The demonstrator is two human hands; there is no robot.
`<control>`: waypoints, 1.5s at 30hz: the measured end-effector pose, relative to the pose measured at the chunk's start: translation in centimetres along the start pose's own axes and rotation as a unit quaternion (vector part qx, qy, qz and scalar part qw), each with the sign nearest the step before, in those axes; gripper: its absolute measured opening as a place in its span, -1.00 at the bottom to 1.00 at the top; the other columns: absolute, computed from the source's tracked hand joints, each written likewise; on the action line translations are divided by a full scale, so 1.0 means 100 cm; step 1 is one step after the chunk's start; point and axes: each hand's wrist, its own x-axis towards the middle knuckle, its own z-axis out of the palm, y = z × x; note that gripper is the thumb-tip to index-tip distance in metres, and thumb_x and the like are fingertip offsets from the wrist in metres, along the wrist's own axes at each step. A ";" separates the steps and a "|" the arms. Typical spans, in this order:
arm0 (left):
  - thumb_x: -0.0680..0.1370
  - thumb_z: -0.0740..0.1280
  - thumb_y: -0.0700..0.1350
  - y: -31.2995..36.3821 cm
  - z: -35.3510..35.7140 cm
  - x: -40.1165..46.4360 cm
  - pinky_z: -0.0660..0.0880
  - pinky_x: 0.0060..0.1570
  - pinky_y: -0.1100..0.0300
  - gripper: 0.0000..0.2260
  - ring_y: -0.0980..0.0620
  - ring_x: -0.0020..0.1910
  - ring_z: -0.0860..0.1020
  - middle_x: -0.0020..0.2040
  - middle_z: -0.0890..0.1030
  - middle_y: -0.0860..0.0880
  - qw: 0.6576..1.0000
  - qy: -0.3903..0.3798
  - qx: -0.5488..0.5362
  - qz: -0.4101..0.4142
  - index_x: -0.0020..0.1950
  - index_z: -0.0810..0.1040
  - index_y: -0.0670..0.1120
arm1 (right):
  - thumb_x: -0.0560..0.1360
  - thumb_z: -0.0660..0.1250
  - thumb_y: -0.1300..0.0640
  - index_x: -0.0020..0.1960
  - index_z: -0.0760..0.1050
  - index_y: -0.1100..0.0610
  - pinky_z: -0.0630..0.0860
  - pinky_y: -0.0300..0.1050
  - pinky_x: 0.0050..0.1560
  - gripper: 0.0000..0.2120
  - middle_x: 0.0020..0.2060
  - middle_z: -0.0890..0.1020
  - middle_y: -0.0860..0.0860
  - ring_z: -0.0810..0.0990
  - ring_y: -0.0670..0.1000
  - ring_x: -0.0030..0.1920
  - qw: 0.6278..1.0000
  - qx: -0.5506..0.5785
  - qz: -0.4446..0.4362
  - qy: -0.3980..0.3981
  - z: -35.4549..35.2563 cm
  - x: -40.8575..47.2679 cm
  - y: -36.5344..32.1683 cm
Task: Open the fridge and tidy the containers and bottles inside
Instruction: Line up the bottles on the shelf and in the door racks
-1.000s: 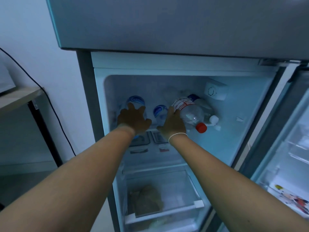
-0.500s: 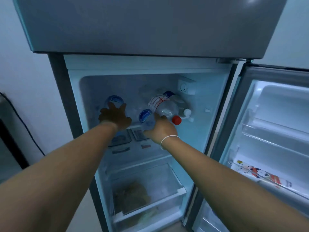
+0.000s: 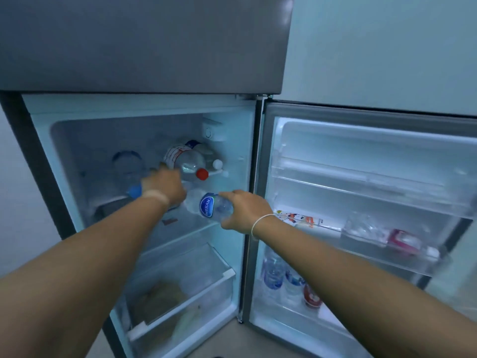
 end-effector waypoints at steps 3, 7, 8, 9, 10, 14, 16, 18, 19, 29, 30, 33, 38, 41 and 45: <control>0.55 0.18 -0.05 0.038 -0.006 -0.017 0.39 0.24 -0.04 -0.58 -0.24 0.35 0.36 0.37 0.36 -0.19 0.999 0.007 -0.008 0.050 0.41 0.32 -0.06 | 0.40 0.34 0.00 0.40 0.33 -0.07 0.48 -0.02 0.18 -0.43 0.29 0.50 0.03 0.53 0.14 0.25 0.999 -0.036 0.028 -0.026 -0.011 -0.031 0.024; 0.56 0.14 -0.08 0.087 -0.002 -0.040 0.39 0.23 -0.04 -0.56 -0.25 0.35 0.36 0.40 0.33 -0.21 0.992 0.015 -0.002 0.126 0.44 0.29 -0.10 | 0.41 0.36 -0.02 0.41 0.33 -0.07 0.46 -0.04 0.19 -0.42 0.33 0.48 0.02 0.48 0.10 0.31 0.994 -0.064 0.068 -0.057 -0.025 -0.073 0.058; 0.56 0.14 -0.08 0.099 0.000 -0.047 0.39 0.23 -0.04 -0.56 -0.26 0.35 0.36 0.41 0.32 -0.21 0.990 0.010 -0.005 0.143 0.45 0.29 -0.10 | 0.41 0.36 -0.03 0.42 0.32 -0.07 0.46 -0.05 0.17 -0.41 0.34 0.47 0.01 0.47 0.09 0.32 0.993 -0.070 0.076 -0.063 -0.028 -0.083 0.066; 0.57 0.13 -0.08 0.110 0.003 -0.053 0.39 0.24 -0.04 -0.56 -0.26 0.36 0.36 0.41 0.33 -0.20 0.988 0.004 -0.006 0.156 0.46 0.28 -0.09 | 0.41 0.36 -0.04 0.44 0.30 -0.08 0.45 -0.06 0.17 -0.39 0.36 0.46 0.00 0.46 0.08 0.33 0.991 -0.073 0.082 -0.070 -0.031 -0.092 0.072; 0.57 0.13 -0.08 0.121 0.006 -0.060 0.39 0.24 -0.05 -0.56 -0.25 0.36 0.36 0.41 0.34 -0.20 0.986 -0.003 -0.009 0.169 0.46 0.28 -0.09 | 0.41 0.36 -0.06 0.45 0.28 -0.09 0.45 -0.07 0.19 -0.37 0.38 0.44 0.00 0.45 0.08 0.34 0.990 -0.077 0.087 -0.076 -0.032 -0.101 0.078; 0.57 0.13 -0.09 0.152 0.022 -0.082 0.41 0.23 -0.05 -0.57 -0.23 0.33 0.39 0.36 0.39 -0.19 0.979 -0.029 -0.027 0.202 0.46 0.29 -0.07 | 0.39 0.38 -0.07 0.45 0.28 -0.10 0.44 -0.06 0.21 -0.35 0.40 0.42 -0.01 0.45 0.07 0.33 0.985 -0.086 0.098 -0.111 -0.031 -0.130 0.096; 0.57 0.13 -0.09 0.164 0.031 -0.091 0.40 0.23 -0.05 -0.56 -0.22 0.34 0.39 0.38 0.37 -0.17 0.975 -0.040 -0.028 0.216 0.46 0.28 -0.05 | 0.39 0.38 -0.08 0.45 0.28 -0.11 0.46 -0.10 0.07 -0.35 0.41 0.41 -0.02 0.47 0.07 0.31 0.981 -0.084 0.112 -0.132 -0.032 -0.143 0.106; 0.57 0.13 -0.07 0.174 0.037 -0.098 0.40 0.23 -0.06 -0.56 -0.21 0.35 0.38 0.40 0.36 -0.16 0.972 -0.042 -0.026 0.230 0.47 0.27 -0.05 | 0.40 0.39 -0.07 0.45 0.29 -0.10 0.43 -0.12 -0.02 -0.36 0.41 0.41 -0.02 0.46 0.08 0.32 0.976 -0.091 0.123 -0.154 -0.033 -0.154 0.117; 0.58 0.13 -0.06 0.179 0.040 -0.100 0.40 0.23 -0.06 -0.56 -0.21 0.36 0.37 0.41 0.35 -0.16 0.970 -0.042 -0.024 0.238 0.47 0.26 -0.05 | 0.40 0.39 -0.05 0.44 0.30 -0.08 0.43 -0.12 0.00 -0.36 0.40 0.41 -0.01 0.46 0.08 0.32 0.974 -0.091 0.131 -0.163 -0.033 -0.158 0.122; 0.58 0.14 -0.05 0.218 0.077 -0.107 0.39 0.28 -0.04 -0.53 -0.19 0.33 0.39 0.41 0.36 -0.15 0.940 -0.006 -0.008 0.342 0.50 0.22 -0.03 | 0.38 0.40 0.00 0.43 0.35 0.00 0.47 -0.05 0.21 -0.37 0.34 0.48 0.01 0.49 0.10 0.28 0.945 -0.099 0.226 -0.213 -0.005 -0.180 0.189; 0.58 0.14 -0.04 0.220 0.080 -0.105 0.36 0.32 -0.04 -0.52 -0.18 0.34 0.39 0.42 0.36 -0.15 0.936 0.004 -0.005 0.351 0.50 0.22 -0.03 | 0.38 0.40 0.00 0.41 0.37 0.00 0.48 -0.05 0.20 -0.38 0.32 0.50 0.02 0.51 0.10 0.27 0.942 -0.101 0.234 -0.218 0.001 -0.179 0.196; 0.59 0.12 0.01 0.229 0.093 -0.099 0.25 0.40 -0.08 -0.52 -0.15 0.36 0.38 0.41 0.39 -0.11 0.929 0.022 0.008 0.369 0.51 0.20 -0.02 | 0.35 0.41 0.01 0.30 0.49 0.05 0.53 -0.06 0.14 -0.48 0.22 0.58 0.04 0.57 0.10 0.19 0.935 -0.105 0.256 -0.223 0.023 -0.174 0.219; 0.62 0.07 0.04 0.230 0.108 -0.088 0.24 0.40 -0.04 -0.56 -0.13 0.32 0.44 0.38 0.46 -0.08 0.914 0.060 -0.024 0.401 0.49 0.24 -0.01 | 0.33 0.41 0.07 0.26 0.52 0.11 0.55 -0.11 0.10 -0.50 0.18 0.60 0.07 0.61 0.10 0.14 0.927 -0.101 0.284 -0.223 0.060 -0.158 0.249; 0.62 0.01 0.04 0.227 0.110 -0.082 0.37 0.22 -0.01 -0.57 -0.16 0.19 0.54 0.31 0.53 -0.09 0.903 0.082 -0.030 0.420 0.45 0.33 -0.03 | 0.35 0.42 0.08 0.29 0.50 0.12 0.54 -0.11 0.12 -0.49 0.20 0.59 0.08 0.60 0.11 0.16 0.920 -0.095 0.300 -0.232 0.079 -0.145 0.262; 0.61 0.00 0.06 0.225 0.110 -0.075 0.46 0.05 -0.01 -0.57 -0.18 0.06 0.59 0.24 0.58 -0.12 0.892 0.103 -0.001 0.440 0.41 0.39 -0.02 | 0.34 0.45 0.07 0.30 0.49 0.12 0.54 -0.08 0.13 -0.46 0.21 0.58 0.08 0.59 0.12 0.17 0.916 -0.083 0.314 -0.237 0.096 -0.126 0.272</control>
